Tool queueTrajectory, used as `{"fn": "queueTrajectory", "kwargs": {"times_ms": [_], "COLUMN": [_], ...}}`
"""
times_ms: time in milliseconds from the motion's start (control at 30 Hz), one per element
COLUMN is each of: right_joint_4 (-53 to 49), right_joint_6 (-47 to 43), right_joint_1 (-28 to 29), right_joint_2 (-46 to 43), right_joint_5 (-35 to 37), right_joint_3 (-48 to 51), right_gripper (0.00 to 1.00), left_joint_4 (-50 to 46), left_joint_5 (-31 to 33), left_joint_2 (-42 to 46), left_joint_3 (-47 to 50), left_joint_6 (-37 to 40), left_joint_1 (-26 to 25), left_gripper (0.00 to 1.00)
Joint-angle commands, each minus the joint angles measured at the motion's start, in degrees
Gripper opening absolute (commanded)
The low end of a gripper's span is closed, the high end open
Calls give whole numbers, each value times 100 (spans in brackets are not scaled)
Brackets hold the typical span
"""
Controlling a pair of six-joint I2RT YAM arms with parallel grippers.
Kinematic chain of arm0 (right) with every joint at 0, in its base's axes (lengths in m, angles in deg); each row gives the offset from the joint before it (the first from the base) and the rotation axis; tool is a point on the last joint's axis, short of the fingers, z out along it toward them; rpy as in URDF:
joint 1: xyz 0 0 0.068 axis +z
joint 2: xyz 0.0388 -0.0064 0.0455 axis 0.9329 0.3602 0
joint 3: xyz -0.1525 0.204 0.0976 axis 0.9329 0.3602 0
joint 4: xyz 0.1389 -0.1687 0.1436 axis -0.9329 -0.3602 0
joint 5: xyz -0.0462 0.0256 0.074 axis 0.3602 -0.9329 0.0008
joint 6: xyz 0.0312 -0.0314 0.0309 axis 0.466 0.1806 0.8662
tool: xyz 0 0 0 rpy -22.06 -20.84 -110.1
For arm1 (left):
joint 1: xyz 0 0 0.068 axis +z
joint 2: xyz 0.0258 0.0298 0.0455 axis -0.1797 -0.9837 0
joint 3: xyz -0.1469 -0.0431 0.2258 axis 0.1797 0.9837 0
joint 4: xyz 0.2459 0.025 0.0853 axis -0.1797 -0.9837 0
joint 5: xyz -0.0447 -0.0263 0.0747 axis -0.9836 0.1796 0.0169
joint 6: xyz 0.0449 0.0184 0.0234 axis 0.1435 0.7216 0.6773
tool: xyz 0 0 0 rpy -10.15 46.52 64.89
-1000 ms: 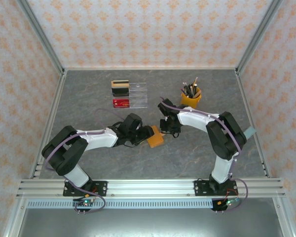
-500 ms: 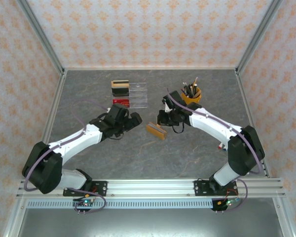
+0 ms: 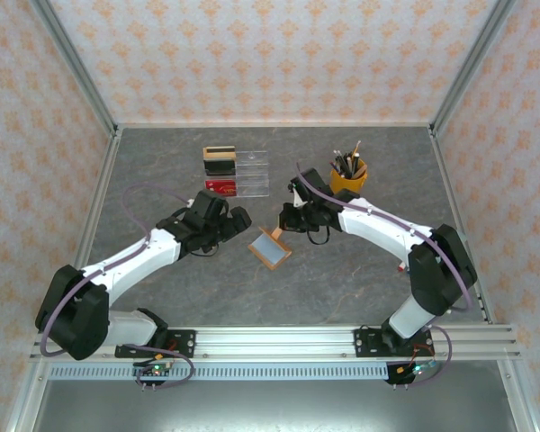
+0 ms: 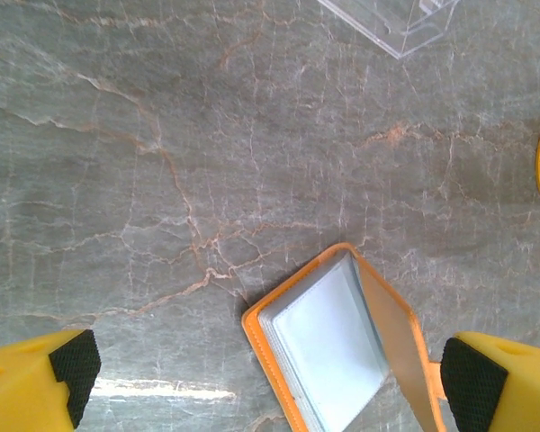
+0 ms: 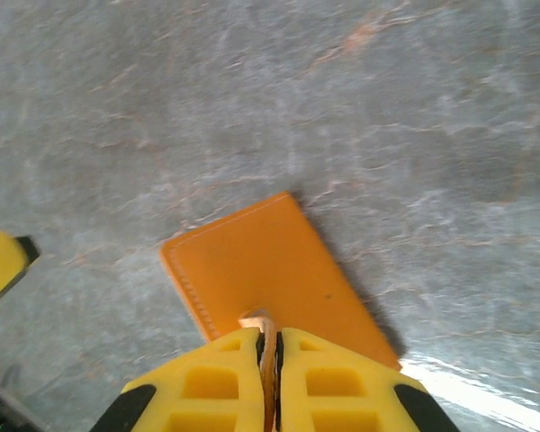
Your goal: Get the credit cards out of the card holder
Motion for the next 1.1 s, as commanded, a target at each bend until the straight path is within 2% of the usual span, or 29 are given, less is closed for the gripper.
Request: {"fn": "queueTrajectory", "kwargs": {"times_ms": [0,167,333,433,633,700,900,1067], "right_joint_4": [-564,-1018,-1117,-1042,-965,-899,-864,-854], "right_joint_6": [34,141,252,302,369,328,207,158], "right_joint_1": [-10,-165,-347,-426,-533,-537,-537,-536], "right_joint_2": [-81,-3,-66,-136,-43,-30,-90,36], "right_joint_5": [1159,1811,1909,1888,1859,1808,1767,1742], "right_joint_3": [4,142,617,895,996,987,873,823], "right_gripper": [9,9,9,9,9,9,9,9], "left_joint_4": [385,853,1428,1894,2175,2097,1546,1575], "left_joint_5": [-281,-810,-1407,-1772,-2198,-2196,-1612,-1930], "left_joint_2": [-6,-215,-569,-864,-1398,-1475,-1296,-1503], "left_joint_3": [93,132,123,131,-163,-285,-479,-694], "left_joint_6": [55,27,-63,-222,-298,-264,-38,17], "left_joint_1": [13,6,-64,-97,-162,-200,-280,-384], "left_gripper": [100,100,93,86,62,55,49,47]}}
